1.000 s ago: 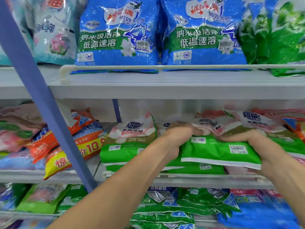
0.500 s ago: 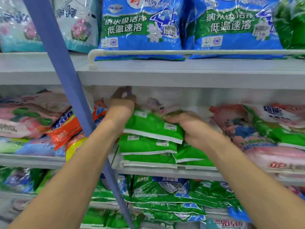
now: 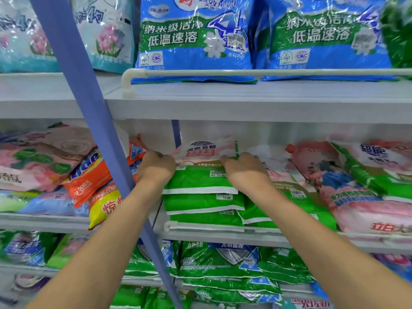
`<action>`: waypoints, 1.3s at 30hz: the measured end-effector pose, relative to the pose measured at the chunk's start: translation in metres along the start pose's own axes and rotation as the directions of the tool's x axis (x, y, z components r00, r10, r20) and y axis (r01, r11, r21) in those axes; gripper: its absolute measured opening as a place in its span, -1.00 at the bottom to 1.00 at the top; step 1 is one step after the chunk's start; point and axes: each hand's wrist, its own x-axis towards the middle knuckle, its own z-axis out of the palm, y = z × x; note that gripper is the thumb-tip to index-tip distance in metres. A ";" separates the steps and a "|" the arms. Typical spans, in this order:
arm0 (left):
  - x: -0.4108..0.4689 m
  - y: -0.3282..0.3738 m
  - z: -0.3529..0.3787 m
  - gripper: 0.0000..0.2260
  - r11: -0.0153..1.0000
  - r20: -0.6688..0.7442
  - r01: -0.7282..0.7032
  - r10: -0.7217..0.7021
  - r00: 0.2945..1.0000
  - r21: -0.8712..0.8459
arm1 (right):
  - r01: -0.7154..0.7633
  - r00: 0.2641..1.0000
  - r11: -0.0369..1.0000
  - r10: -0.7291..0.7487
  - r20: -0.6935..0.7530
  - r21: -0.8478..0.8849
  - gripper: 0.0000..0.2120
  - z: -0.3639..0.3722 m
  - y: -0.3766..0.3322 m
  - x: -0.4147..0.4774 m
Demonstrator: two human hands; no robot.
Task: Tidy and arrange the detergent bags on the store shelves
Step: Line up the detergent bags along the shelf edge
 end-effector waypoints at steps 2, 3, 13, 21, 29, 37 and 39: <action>-0.002 0.005 0.002 -0.66 0.994 0.147 0.106 -0.102 0.984 -0.016 | 0.012 1.000 0.998 -0.013 -0.028 -0.054 -0.57 0.002 0.005 0.000; -0.002 0.005 0.002 -0.59 0.990 0.192 0.140 -0.137 0.972 -0.002 | 0.021 1.000 1.000 -0.021 -0.016 -0.018 -0.56 0.002 0.009 -0.002; -0.044 0.001 0.029 -0.49 0.714 0.090 -0.423 0.454 0.886 0.559 | -0.318 0.948 0.948 0.318 0.006 -0.027 -0.23 -0.076 0.081 -0.004; -0.089 0.020 0.077 -0.55 0.420 0.350 -0.669 0.614 0.707 0.613 | -0.347 0.938 0.786 0.299 0.177 0.511 -0.37 -0.086 0.100 0.022; -0.101 0.020 0.097 -0.50 0.305 0.403 -0.622 0.547 0.734 0.721 | -0.332 0.939 0.886 0.343 0.022 0.323 -0.42 -0.127 0.149 0.034; -0.084 0.033 0.080 -0.24 0.503 0.377 -0.492 0.319 0.870 0.710 | -0.378 0.910 0.679 0.147 0.388 0.630 -0.83 -0.123 0.141 0.019; -0.078 0.039 0.069 -0.22 0.586 0.408 -0.494 0.285 0.867 0.642 | -0.383 0.904 0.598 0.086 0.419 0.704 -0.80 -0.124 0.137 0.013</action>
